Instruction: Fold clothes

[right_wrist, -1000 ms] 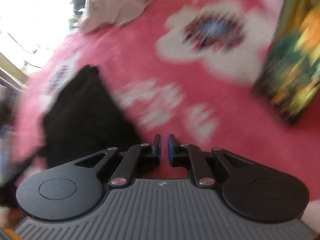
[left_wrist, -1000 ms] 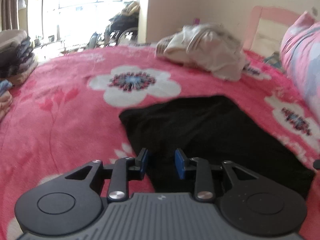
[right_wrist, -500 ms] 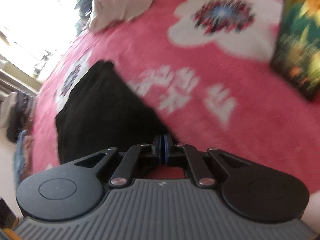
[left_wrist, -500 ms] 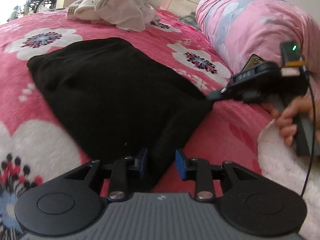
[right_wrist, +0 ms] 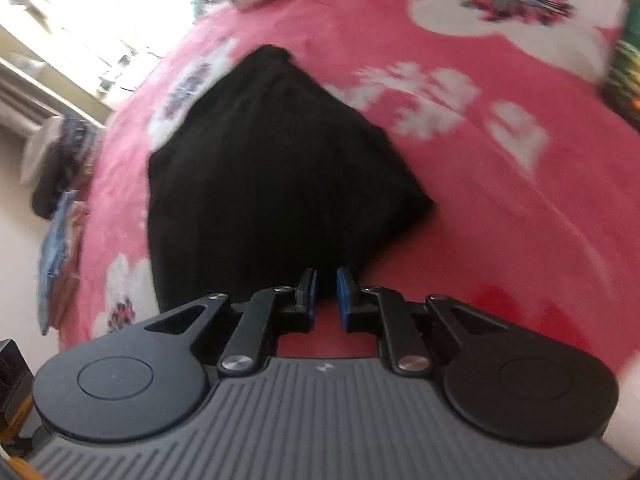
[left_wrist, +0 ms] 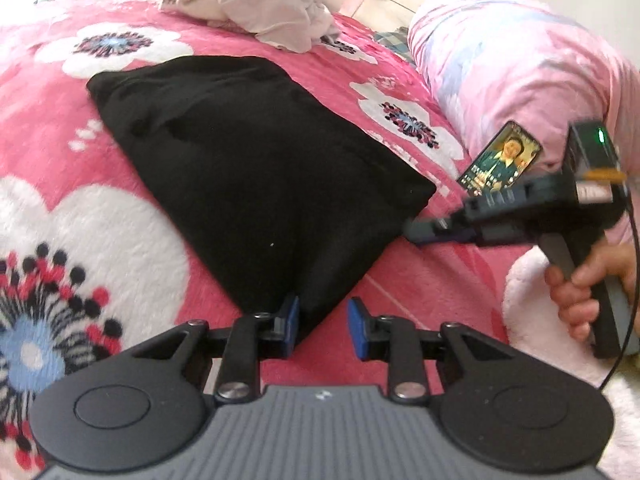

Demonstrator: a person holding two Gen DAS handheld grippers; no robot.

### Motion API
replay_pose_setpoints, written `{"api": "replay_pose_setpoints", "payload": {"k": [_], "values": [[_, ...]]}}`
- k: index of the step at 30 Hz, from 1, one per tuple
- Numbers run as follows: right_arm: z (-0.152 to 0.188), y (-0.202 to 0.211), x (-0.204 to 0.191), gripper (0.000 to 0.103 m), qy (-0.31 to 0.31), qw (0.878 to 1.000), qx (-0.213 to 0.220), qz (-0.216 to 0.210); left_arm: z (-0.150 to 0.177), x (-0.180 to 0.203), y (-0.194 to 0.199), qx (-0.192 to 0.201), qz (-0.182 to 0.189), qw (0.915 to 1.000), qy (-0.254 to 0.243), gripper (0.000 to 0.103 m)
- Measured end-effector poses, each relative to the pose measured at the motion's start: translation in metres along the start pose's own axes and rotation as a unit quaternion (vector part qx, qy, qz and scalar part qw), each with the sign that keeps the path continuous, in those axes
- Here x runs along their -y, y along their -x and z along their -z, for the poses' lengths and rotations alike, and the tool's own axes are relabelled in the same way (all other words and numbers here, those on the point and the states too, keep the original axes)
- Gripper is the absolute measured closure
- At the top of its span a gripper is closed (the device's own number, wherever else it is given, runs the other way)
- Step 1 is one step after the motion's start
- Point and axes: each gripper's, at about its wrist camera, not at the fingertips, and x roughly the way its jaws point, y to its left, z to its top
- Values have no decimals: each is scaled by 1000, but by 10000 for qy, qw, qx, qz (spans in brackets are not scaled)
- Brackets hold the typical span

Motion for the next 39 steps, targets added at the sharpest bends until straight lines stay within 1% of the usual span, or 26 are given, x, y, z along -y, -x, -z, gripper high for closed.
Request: {"api": "replay_pose_setpoints", "payload": {"k": [1, 2, 6, 8, 10, 11, 12, 14, 16, 19, 21, 24, 26, 30, 33, 34, 37, 39], "values": [[1, 4, 1, 92, -11, 9999, -34, 130, 0, -3, 4, 8, 23, 10000, 61, 75], [2, 9, 2, 90, -45, 9998, 3, 186, 0, -5, 7, 17, 46, 9999, 121, 74], [-2, 28, -22, 89, 368, 9977, 538, -176, 2, -16, 22, 77, 95, 9991, 401, 69], [-6, 19, -38, 86, 713, 9947, 588, -443, 2, -23, 28, 174, 75, 9980, 600, 69], [-6, 1, -56, 85, 989, 9918, 496, -643, 2, -29, 34, 278, 32, 9966, 777, 68], [-3, -7, -62, 85, 1072, 9910, 431, -677, 0, -31, 36, 341, -18, 9959, 838, 67], [3, -17, -66, 85, 1148, 9904, 315, -704, -1, -34, 38, 404, -68, 9951, 898, 67], [17, -33, -69, 85, 1287, 9893, -55, -691, -5, -40, 40, 475, -177, 9937, 1003, 66], [28, -30, -67, 85, 1340, 9885, -129, -693, -10, -46, 40, 523, -261, 9925, 1071, 65], [29, -21, -63, 82, 1311, 9873, -438, -777, -21, -54, 36, 567, -379, 9909, 1164, 63], [23, -14, -57, 81, 1163, 9894, -375, -785, -28, -57, 32, 548, -544, 9897, 1203, 61], [15, -3, -54, 80, 1026, 9911, -22, -851, -39, -54, 21, 370, -991, 9877, 1150, 60], [8, -6, -59, 79, 1061, 9903, 147, -879, -44, -50, 16, 288, -1252, 9862, 1042, 60], [-3, -12, -71, 79, 1406, 9865, 496, -673, -56, -32, 13, 394, -1577, 9849, 600, 60], [-12, -14, -68, 79, 1560, 9846, 658, -435, -65, -16, 3, 419, -1802, 9826, 165, 59], [-16, -15, -64, 79, 1602, 9840, 702, -352, -67, -9, -3, 394, -1861, 9817, 38, 59], [-22, -22, -51, 79, 1590, 9845, 742, -62, -71, 4, -21, 241, -1942, 9806, -102, 59], [-26, -25, -40, 82, 1610, 9830, 797, 371, -72, 7, -33, 38, -2067, 9784, -79, 59]]}}
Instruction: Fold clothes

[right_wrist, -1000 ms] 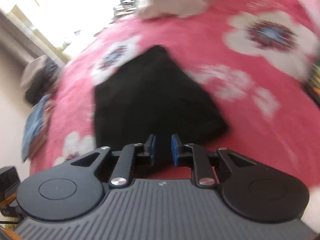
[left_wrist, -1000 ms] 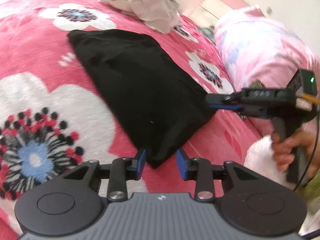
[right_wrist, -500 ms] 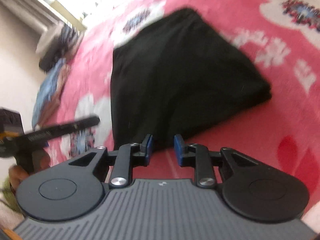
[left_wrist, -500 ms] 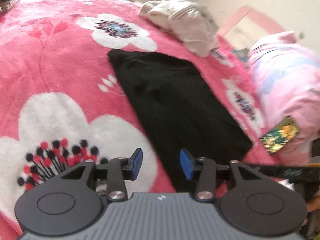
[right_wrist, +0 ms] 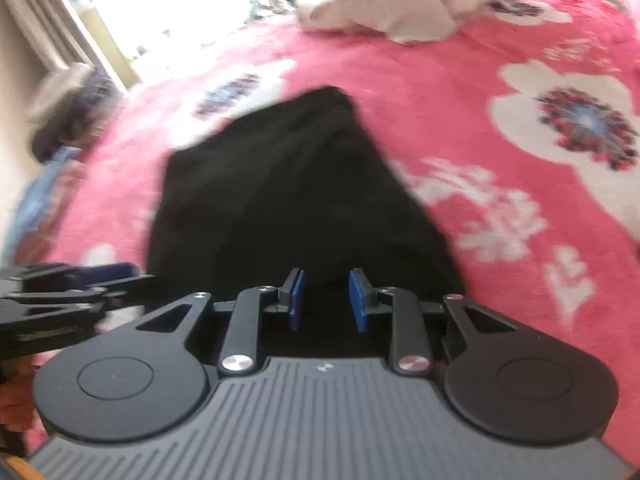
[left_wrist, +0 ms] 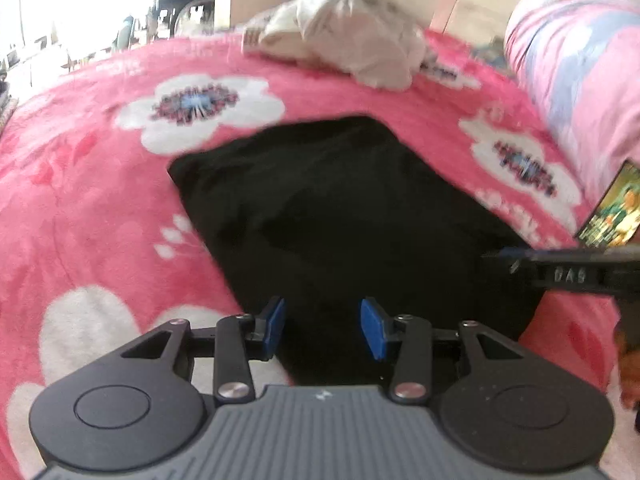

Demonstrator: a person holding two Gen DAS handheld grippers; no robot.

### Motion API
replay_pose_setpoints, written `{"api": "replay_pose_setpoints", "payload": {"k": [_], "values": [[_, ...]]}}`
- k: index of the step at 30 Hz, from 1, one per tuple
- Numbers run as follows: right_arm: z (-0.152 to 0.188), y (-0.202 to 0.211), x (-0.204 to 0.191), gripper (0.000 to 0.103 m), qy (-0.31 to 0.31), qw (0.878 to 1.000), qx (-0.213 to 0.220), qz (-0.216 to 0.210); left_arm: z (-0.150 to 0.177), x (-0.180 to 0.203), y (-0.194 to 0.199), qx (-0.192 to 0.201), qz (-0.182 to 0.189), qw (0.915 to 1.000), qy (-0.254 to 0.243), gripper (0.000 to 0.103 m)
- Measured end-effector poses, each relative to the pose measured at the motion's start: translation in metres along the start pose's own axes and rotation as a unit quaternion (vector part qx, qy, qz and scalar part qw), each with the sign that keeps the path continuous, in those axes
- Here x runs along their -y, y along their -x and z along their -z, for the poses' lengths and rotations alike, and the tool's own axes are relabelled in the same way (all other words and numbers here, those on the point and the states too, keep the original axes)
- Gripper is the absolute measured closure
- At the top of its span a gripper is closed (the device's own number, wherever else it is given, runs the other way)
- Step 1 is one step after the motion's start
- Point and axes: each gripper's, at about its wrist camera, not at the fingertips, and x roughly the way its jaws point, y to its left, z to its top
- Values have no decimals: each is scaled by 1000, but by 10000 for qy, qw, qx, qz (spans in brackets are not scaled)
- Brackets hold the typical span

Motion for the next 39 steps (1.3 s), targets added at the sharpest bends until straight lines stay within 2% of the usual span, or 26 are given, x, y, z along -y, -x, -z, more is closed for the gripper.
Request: {"api": "replay_pose_setpoints", "payload": {"k": [2, 4, 7, 8, 10, 13, 17, 21, 22, 27, 30, 36, 39], "values": [[-5, 4, 11, 83, -79, 9994, 127, 324, 2, 4, -6, -140, -144, 9998, 20, 59], [-10, 14, 14, 80, -102, 9988, 374, 311, 2, 6, -6, -158, -207, 9997, 0, 59], [-14, 20, 8, 79, 60, 9985, 502, -213, -1, 9, -7, -241, -283, 9993, -10, 59], [-15, 17, 6, 80, 106, 9983, 431, -374, -1, 10, -7, -267, -312, 9992, -16, 59], [-16, 1, 4, 80, 121, 9989, 132, -435, -3, 12, -8, -300, -369, 9989, -33, 58], [-22, -19, 17, 87, -75, 9999, -8, -108, -4, 15, -9, -329, -442, 9985, -74, 58], [-33, -6, 10, 84, 119, 9990, 428, 57, -2, 18, -9, -357, -530, 9979, -128, 57], [-39, -15, 5, 84, 159, 9980, 386, -478, -1, 20, -9, -369, -594, 9974, -163, 56], [-39, -19, 7, 84, 111, 9981, 344, -495, -1, 20, -9, -376, -604, 9973, -162, 56], [-40, -34, 15, 87, -111, 9993, 268, -222, -2, 22, -10, -407, -644, 9969, -192, 55], [-45, -25, -1, 84, 487, 9970, 575, 153, -2, 23, -11, -412, -683, 9966, -211, 54], [-54, -35, -5, 83, 389, 9968, 511, -471, -1, 25, -11, -407, -728, 9962, -251, 54], [-52, -51, 2, 83, 129, 9970, 325, -693, 0, 26, -11, -386, -734, 9962, -250, 54]]}}
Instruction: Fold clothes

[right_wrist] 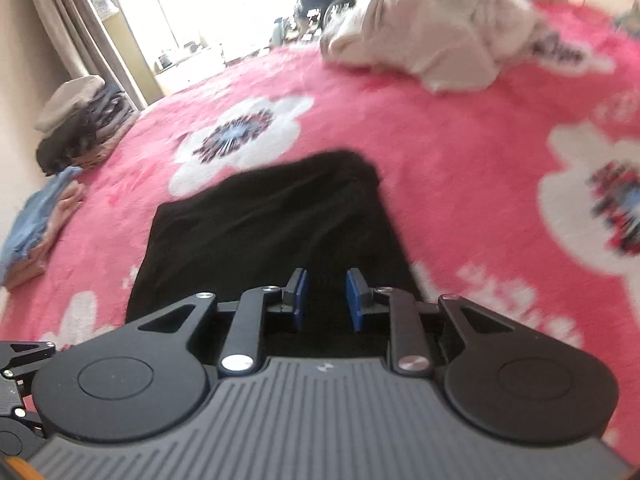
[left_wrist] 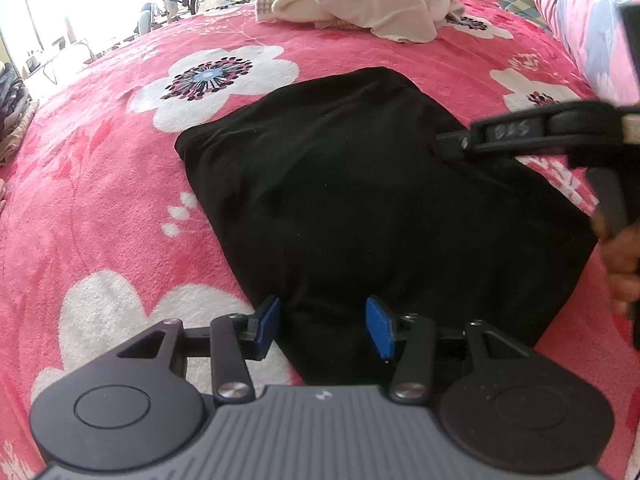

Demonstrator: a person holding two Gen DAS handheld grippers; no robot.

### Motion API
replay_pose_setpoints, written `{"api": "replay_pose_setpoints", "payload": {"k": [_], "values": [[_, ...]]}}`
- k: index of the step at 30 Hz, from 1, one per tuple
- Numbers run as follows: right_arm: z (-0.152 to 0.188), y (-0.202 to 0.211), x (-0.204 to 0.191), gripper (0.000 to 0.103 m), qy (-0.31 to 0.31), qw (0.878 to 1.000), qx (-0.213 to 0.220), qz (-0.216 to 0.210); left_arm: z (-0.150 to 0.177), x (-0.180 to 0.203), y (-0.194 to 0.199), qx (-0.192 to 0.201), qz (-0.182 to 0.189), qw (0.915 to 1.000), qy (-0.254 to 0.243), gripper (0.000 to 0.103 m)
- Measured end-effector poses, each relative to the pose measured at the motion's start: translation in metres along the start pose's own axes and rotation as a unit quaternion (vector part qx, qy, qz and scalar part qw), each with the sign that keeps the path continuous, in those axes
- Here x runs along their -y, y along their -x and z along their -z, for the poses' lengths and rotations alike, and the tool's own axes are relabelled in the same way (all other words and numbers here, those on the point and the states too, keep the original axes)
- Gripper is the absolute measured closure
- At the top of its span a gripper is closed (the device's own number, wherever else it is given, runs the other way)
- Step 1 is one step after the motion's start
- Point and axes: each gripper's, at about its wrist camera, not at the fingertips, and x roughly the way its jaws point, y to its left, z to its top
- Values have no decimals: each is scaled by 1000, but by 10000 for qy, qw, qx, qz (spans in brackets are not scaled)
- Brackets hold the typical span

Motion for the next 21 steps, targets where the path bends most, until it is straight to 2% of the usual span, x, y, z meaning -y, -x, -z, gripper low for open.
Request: {"api": "replay_pose_setpoints", "payload": {"k": [3, 6, 12, 15, 17, 19, 21], "values": [[2, 2, 18, 83, -535, 9982, 263, 3, 2, -3, 0, 51, 57, 10000, 61, 53], [2, 15, 32, 81, -903, 9939, 613, 184, 4, -9, 1, 90, 161, 9996, 196, 52], [8, 24, 62, 77, -1639, 9834, 777, 62, 9, -26, 9, 319, 291, 9973, 585, 51], [9, 26, 70, 70, -1936, 9774, 849, -41, 12, -41, 16, 576, 329, 9941, 857, 51], [9, 26, 74, 57, -2045, 9753, 839, -49, 13, -51, 19, 679, 341, 9920, 1008, 49], [10, 27, 77, 56, -2147, 9729, 854, -96, 14, -60, 16, 639, 400, 9902, 1177, 49], [10, 26, 79, 54, -2263, 9702, 845, -186, 16, -70, 11, 511, 642, 9861, 1443, 49]]}}
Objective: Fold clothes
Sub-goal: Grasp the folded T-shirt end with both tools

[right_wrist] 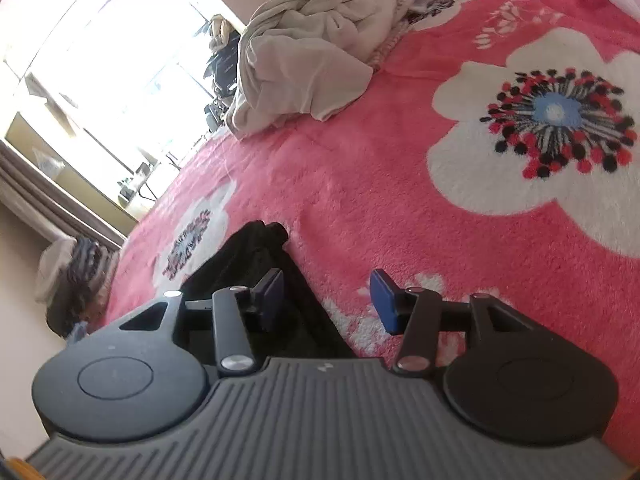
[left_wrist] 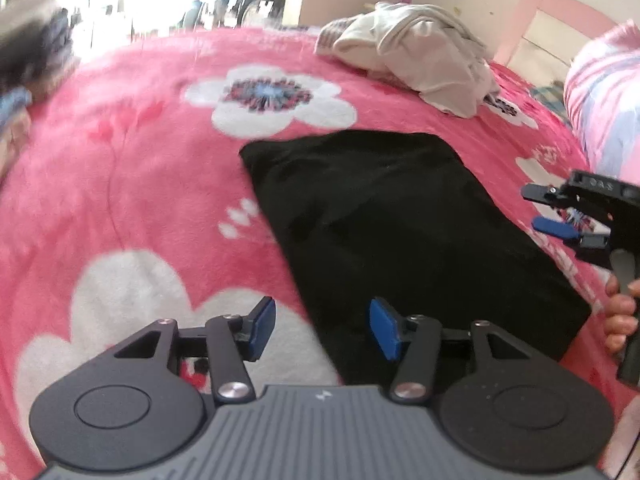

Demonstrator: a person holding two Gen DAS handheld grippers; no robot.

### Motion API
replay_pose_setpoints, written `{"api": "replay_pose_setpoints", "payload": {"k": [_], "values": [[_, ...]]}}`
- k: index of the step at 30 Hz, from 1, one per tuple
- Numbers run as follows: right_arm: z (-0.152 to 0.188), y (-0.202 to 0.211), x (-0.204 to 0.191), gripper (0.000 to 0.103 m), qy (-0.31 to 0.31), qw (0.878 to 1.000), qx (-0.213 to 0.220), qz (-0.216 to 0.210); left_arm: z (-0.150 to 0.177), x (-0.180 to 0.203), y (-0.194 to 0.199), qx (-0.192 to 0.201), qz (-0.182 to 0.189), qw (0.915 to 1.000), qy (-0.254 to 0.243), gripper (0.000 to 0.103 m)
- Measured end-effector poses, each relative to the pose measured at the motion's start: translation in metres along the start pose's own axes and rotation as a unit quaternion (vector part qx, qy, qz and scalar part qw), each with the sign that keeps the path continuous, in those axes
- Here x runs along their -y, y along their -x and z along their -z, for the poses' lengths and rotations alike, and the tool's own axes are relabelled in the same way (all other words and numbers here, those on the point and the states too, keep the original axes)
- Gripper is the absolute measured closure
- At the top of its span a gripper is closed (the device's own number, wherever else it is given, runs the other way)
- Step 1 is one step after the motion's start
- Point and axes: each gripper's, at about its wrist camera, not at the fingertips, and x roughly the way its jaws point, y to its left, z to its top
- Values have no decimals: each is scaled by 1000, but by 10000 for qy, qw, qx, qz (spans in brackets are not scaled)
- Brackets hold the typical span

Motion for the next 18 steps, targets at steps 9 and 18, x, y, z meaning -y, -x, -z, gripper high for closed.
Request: {"api": "replay_pose_setpoints", "payload": {"k": [9, 18], "values": [[-2, -4, 9, 45, -306, 9988, -242, -283, 3, -37, -16, -144, 911, 9925, 804, 49], [-6, -19, 25, 39, -614, 9943, -643, -593, -12, -52, -40, -59, 1385, 9845, 1073, 49]]}}
